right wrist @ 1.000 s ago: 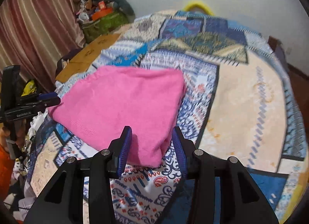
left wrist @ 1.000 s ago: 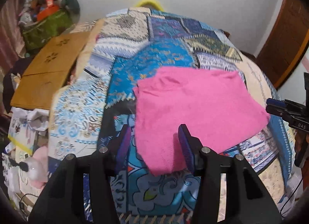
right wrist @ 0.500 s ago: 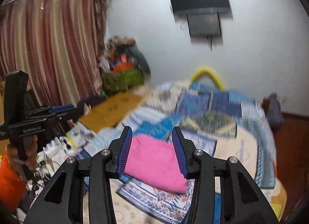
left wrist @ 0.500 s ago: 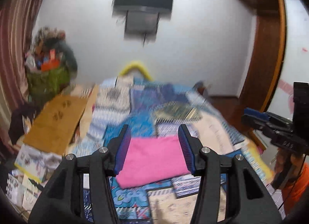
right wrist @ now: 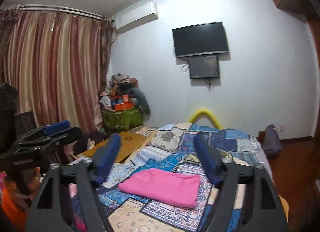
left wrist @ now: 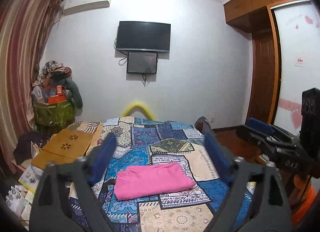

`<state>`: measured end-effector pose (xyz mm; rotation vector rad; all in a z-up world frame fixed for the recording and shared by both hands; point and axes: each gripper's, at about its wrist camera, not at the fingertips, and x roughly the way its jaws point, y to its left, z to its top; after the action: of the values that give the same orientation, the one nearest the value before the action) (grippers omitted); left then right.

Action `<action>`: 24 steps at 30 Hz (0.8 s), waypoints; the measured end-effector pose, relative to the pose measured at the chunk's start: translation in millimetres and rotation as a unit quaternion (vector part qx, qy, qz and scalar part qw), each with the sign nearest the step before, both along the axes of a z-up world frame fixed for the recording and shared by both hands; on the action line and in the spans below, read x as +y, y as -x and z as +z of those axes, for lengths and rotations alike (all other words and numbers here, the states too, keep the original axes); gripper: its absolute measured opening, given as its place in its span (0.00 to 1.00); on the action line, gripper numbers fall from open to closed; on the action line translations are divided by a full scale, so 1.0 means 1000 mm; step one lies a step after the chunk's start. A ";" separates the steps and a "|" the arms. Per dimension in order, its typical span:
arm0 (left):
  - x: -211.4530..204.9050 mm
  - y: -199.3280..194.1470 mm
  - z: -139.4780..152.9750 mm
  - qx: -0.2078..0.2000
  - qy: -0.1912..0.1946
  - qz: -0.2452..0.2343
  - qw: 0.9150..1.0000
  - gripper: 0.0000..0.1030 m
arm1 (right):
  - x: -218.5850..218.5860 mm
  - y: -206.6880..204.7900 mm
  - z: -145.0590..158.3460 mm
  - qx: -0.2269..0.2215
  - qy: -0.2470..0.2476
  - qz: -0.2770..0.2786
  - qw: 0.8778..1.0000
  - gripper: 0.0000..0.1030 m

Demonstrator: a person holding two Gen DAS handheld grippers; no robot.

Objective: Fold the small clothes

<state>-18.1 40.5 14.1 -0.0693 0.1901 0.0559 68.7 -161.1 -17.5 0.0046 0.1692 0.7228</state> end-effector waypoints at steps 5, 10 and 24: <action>0.000 0.010 -0.004 -0.005 0.001 0.013 1.000 0.99 | 0.001 0.006 -0.002 -0.003 0.003 -0.024 1.000 0.96; 0.001 0.011 -0.010 0.000 0.006 0.019 1.000 0.99 | -0.001 0.010 -0.001 -0.002 0.003 -0.030 1.000 0.99; 0.004 0.006 -0.018 0.007 0.009 0.021 1.000 1.00 | 0.000 0.018 -0.006 0.001 0.008 -0.030 1.000 0.99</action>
<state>-24.4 44.2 -3.6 -0.0918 0.2034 0.0974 51.2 -161.4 -23.9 -0.0052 0.1758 0.6618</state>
